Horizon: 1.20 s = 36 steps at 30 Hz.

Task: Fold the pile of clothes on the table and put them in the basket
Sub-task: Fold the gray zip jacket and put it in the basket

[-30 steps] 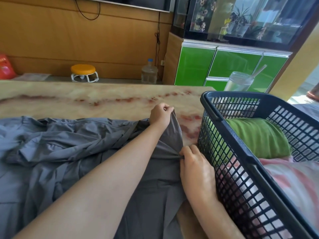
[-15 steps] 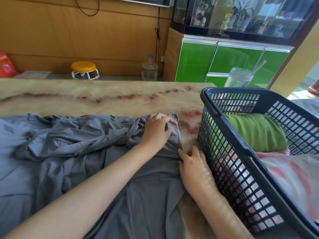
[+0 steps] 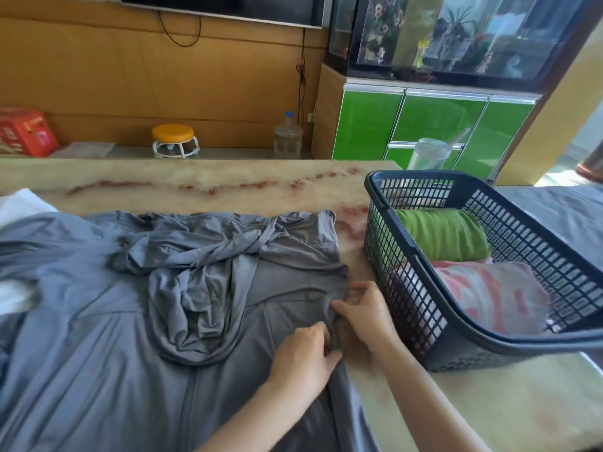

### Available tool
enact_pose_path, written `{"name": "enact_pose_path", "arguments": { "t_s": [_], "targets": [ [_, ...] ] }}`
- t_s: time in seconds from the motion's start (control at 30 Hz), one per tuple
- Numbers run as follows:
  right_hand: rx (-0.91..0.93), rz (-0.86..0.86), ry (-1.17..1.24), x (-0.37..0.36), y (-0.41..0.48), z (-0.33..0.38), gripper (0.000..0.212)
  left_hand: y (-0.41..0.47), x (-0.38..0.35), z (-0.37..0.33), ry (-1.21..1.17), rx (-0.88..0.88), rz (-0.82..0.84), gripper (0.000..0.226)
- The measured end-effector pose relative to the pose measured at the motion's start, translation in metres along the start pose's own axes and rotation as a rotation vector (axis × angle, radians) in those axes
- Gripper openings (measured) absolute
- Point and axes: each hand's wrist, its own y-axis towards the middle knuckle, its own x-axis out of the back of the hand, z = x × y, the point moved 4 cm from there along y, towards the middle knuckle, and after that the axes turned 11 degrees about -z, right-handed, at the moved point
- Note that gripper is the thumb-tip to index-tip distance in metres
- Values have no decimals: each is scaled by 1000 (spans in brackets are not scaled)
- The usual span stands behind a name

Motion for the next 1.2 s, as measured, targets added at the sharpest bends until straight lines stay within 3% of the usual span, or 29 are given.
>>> {"name": "enact_pose_path", "arguments": {
  "t_s": [0.07, 0.13, 0.17, 0.3, 0.43, 0.57, 0.63, 0.8, 0.97, 1.07, 1.2],
  "targets": [
    [-77, -27, 171, 1, -2, 7, 38, -2, -4, -2, -281, 122, 48, 15],
    [9, -102, 167, 9, 0, 18, 30, -6, -7, -5, -368, 113, 52, 11],
    [109, -132, 101, 14, 2, 23, 25, -9, -8, -8, -318, 60, 46, 6],
    [428, -52, -384, 16, 2, 31, 31, -27, -15, -15, 0, -197, -70, 31],
    [269, 91, -289, 20, -11, 11, 61, -32, -9, -12, 220, -320, -303, 44],
    [85, 158, -142, 31, -27, -30, 47, -32, -24, 7, 360, -230, 76, 58],
    [55, 229, -121, 34, -41, -43, 34, -34, -26, 8, 398, -248, 75, 56],
    [81, 260, -246, 31, -56, -47, 25, -39, -28, 11, 396, -258, 30, 54],
    [189, 295, -393, 32, -71, -46, 45, -43, -23, 13, 362, -253, 63, 63],
    [216, 309, -378, 35, -84, -48, 44, -43, -23, 13, 340, -244, 87, 61],
    [210, 166, -351, 52, -92, -55, 31, -41, -24, 13, 291, -231, 111, 53]
  ]
}}
